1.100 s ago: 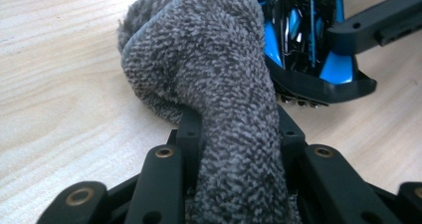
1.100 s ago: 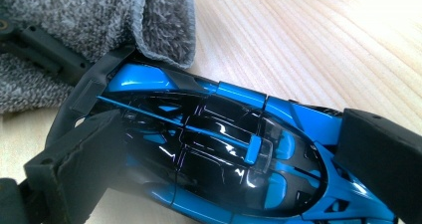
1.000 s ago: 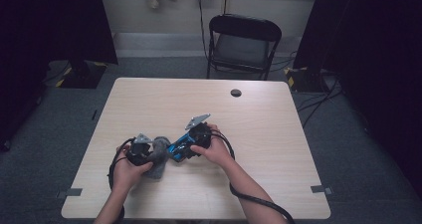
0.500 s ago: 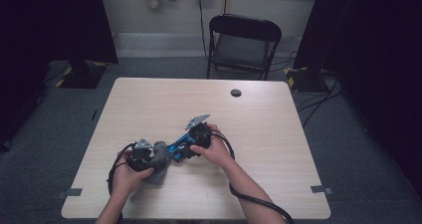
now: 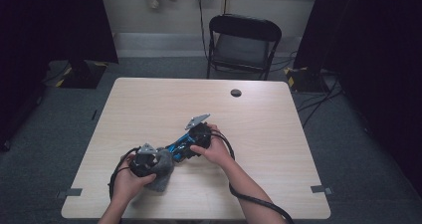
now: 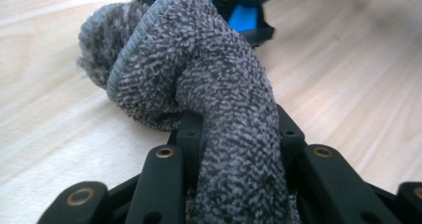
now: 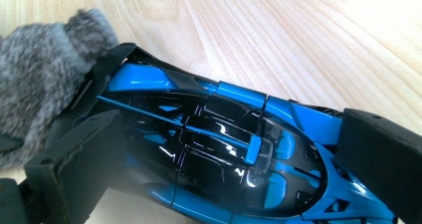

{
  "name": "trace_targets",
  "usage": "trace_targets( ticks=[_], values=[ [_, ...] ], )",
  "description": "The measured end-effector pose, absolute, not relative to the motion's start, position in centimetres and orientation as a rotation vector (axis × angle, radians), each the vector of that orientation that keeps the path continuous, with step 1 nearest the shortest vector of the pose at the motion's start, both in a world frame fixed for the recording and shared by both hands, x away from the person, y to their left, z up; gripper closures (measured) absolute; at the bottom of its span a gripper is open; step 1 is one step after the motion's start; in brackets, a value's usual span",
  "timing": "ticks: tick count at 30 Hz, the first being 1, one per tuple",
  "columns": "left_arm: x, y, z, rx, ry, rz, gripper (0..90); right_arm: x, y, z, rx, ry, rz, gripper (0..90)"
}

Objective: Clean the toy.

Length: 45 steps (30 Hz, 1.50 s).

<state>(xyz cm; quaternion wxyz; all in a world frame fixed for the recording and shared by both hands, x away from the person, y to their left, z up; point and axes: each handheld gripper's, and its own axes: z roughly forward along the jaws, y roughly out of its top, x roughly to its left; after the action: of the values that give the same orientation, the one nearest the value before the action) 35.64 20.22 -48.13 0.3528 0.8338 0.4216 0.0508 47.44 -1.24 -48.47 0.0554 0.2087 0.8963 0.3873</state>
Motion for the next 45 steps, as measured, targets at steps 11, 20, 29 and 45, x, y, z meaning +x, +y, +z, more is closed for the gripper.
trace_targets(
  ticks=[11, 20, 29, 45],
  values=[
    [35.1, 19.4, -48.1, 2.168, 1.061, 0.092, 66.3, 47.4, -1.2, -48.5, 0.638, 2.718, 1.179, 0.0],
    [34.9, 18.0, -48.0, 2.191, 1.014, 0.063, 66.4, 47.4, -1.2, -48.5, 0.636, 2.72, 1.177, 0.0],
    [34.7, 17.1, -48.1, 2.199, 0.976, 0.042, 66.4, 47.5, -1.2, -48.5, 0.634, 2.722, 1.172, 0.0],
    [34.5, 15.3, -47.9, 2.224, 0.897, 0.025, 66.4, 47.4, -1.2, -48.5, 0.638, 2.719, 1.18, 0.0]
  ],
)
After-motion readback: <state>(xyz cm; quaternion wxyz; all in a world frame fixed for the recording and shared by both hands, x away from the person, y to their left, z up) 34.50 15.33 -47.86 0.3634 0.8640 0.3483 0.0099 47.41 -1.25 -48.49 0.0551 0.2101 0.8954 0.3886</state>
